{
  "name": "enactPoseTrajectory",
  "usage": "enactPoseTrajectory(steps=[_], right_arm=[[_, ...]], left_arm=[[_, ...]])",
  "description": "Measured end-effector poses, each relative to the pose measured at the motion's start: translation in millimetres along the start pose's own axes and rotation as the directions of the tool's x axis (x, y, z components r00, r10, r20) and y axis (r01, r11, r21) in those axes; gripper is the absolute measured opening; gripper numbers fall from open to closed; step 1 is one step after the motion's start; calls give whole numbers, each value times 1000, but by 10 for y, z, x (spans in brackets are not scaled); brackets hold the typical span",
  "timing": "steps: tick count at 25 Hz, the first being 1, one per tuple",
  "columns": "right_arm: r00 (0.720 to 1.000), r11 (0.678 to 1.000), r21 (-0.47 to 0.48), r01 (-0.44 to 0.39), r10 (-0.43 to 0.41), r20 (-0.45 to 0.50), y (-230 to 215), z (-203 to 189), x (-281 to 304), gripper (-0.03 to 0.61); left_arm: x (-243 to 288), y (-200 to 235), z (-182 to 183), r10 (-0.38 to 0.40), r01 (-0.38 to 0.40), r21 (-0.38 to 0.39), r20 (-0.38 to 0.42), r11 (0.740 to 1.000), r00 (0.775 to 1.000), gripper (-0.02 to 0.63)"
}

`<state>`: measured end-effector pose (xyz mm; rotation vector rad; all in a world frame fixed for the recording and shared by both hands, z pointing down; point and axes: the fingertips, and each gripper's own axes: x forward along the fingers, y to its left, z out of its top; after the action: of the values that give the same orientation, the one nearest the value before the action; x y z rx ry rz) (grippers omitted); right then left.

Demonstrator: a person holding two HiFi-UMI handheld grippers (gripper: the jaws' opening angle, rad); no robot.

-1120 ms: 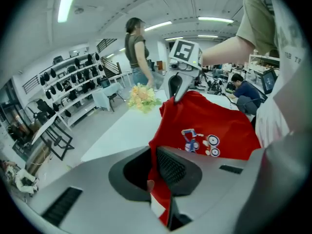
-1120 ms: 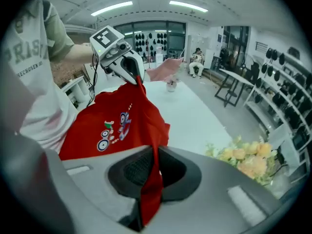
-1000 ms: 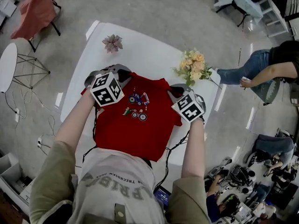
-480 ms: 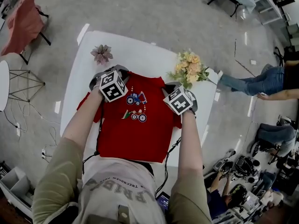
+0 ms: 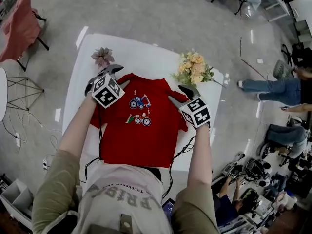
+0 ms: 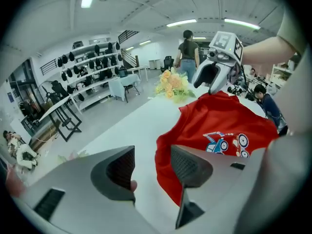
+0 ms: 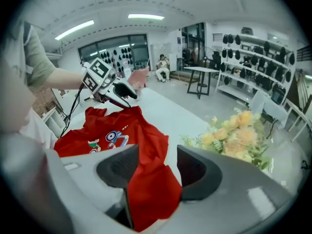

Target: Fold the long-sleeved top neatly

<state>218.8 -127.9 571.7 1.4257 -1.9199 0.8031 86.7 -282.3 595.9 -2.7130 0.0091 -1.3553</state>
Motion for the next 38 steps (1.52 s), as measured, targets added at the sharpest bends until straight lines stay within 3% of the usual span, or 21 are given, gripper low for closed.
enactPoseTrajectory(steps=[4, 9, 14, 18, 20, 21, 22, 25, 31, 35, 38], right_arm=[[997, 998, 34, 45, -47, 57, 19, -231, -551, 233], [1000, 997, 81, 6, -6, -1, 214, -907, -931, 233], [989, 996, 46, -76, 81, -122, 489, -1503, -852, 233], [983, 993, 11, -118, 119, -139, 533, -1685, -632, 230], [982, 990, -32, -134, 129, -138, 539, -1712, -608, 164], [982, 989, -61, -136, 126, -140, 533, -1727, -631, 83], [983, 987, -95, -132, 118, -143, 520, -1742, -676, 71], [987, 971, -222, -87, 53, -153, 424, -1791, -915, 57], [973, 900, -427, 90, -172, -156, -58, -2079, -1514, 54], [938, 872, -445, 204, -304, -166, -389, -2353, -1750, 54], [906, 868, -387, 313, -395, -153, -638, -2462, -1830, 54]], left_arm=[[-462, -70, 132, 28, -19, -105, 83, 994, 996, 229], [-733, -889, 368, -12, 49, -221, 164, 974, 986, 229], [-378, -2079, 417, -107, 148, -289, 152, 946, 983, 230], [-143, -2710, 367, -132, 161, -337, 106, 928, 986, 230], [-78, -2894, 335, -130, 152, -355, 86, 922, 988, 229], [-58, -2960, 320, -126, 145, -360, 76, 922, 989, 230], [-50, -3013, 310, -120, 136, -364, 68, 921, 990, 229], [-69, -3126, 316, -99, 113, -378, 56, 919, 993, 229], [35, -3396, 214, -118, 106, -376, -9, 921, 993, 230], [69, -3573, 4, -143, 108, -373, -67, 921, 987, 230], [64, -3571, -42, -137, 99, -379, -76, 920, 988, 230]])
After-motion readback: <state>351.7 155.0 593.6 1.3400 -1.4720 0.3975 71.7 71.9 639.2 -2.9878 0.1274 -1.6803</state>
